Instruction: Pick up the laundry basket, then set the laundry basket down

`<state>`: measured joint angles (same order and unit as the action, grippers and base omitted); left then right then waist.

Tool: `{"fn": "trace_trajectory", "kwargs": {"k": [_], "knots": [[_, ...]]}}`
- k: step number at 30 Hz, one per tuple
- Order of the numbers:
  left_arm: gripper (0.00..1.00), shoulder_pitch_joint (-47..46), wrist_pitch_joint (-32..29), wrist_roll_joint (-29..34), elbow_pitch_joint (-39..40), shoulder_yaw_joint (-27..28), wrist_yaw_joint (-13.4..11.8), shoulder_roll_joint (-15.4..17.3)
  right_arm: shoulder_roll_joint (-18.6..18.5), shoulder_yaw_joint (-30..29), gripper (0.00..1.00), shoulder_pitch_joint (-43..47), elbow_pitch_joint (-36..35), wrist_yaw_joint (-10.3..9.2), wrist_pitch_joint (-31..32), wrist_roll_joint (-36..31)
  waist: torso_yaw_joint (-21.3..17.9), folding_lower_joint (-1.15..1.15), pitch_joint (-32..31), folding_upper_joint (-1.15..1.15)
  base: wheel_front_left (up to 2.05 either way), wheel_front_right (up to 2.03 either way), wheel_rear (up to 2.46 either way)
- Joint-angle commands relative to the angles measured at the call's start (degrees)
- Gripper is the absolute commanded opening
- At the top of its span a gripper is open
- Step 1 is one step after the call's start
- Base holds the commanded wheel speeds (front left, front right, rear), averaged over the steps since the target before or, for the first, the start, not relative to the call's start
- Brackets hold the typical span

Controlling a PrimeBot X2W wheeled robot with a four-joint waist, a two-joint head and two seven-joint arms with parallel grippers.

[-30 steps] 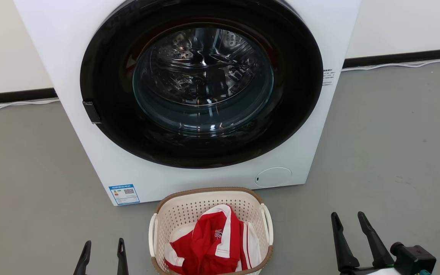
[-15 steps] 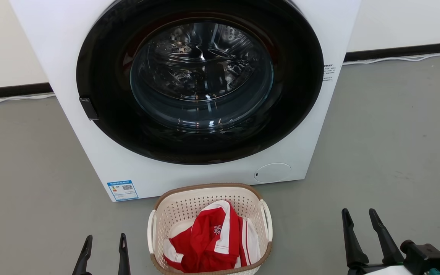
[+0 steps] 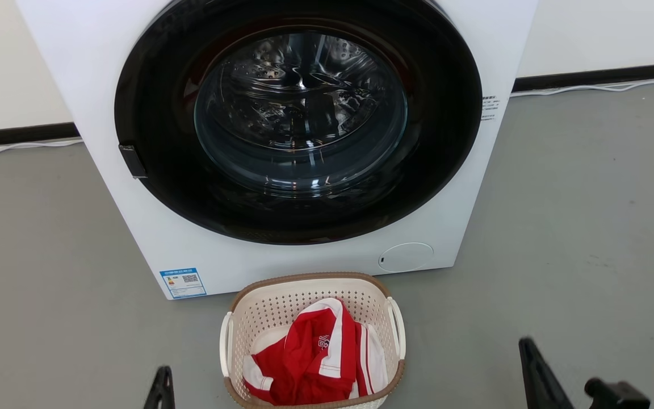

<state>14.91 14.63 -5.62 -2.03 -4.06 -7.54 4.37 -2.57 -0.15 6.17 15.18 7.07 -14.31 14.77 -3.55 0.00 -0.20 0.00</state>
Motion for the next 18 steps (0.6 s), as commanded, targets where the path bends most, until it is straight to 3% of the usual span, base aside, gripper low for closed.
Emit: {"fn": "trace_trajectory", "kwargs": {"k": [1, 7, 11, 18], "knots": [[0.0, -0.05, -0.07, -0.62, -0.01, 0.01, 0.07, -0.02, -0.02, 0.05, 0.0, -0.02, 0.01, 0.0, 0.11, 0.56, 0.02, 0.0, 0.03, 0.0, 0.0, 0.0, 0.0], [0.0, -0.84, -0.8, -5.09, -0.26, 0.19, 0.69, 0.18, -0.24, 0.0, 0.0, -0.46, -0.21, 0.02, 0.89, 4.52, 0.19, 0.13, -0.1, 0.0, 0.0, 0.0, 0.0], [0.0, -1.56, -1.31, -8.05, -0.74, 0.3, 1.16, 0.29, -0.38, -0.02, 0.0, -0.89, -0.17, 0.04, 1.41, 7.15, 0.31, 0.01, 0.0, 0.0, 0.0, 0.0, 0.0], [0.0, -2.69, -2.09, -12.44, -1.53, 0.5, 1.95, 0.44, -0.57, -0.1, 0.0, -1.55, -0.18, 0.06, 2.22, 11.04, 0.48, 0.0, 0.05, 0.0, 0.0, 0.0, 0.0]]}}
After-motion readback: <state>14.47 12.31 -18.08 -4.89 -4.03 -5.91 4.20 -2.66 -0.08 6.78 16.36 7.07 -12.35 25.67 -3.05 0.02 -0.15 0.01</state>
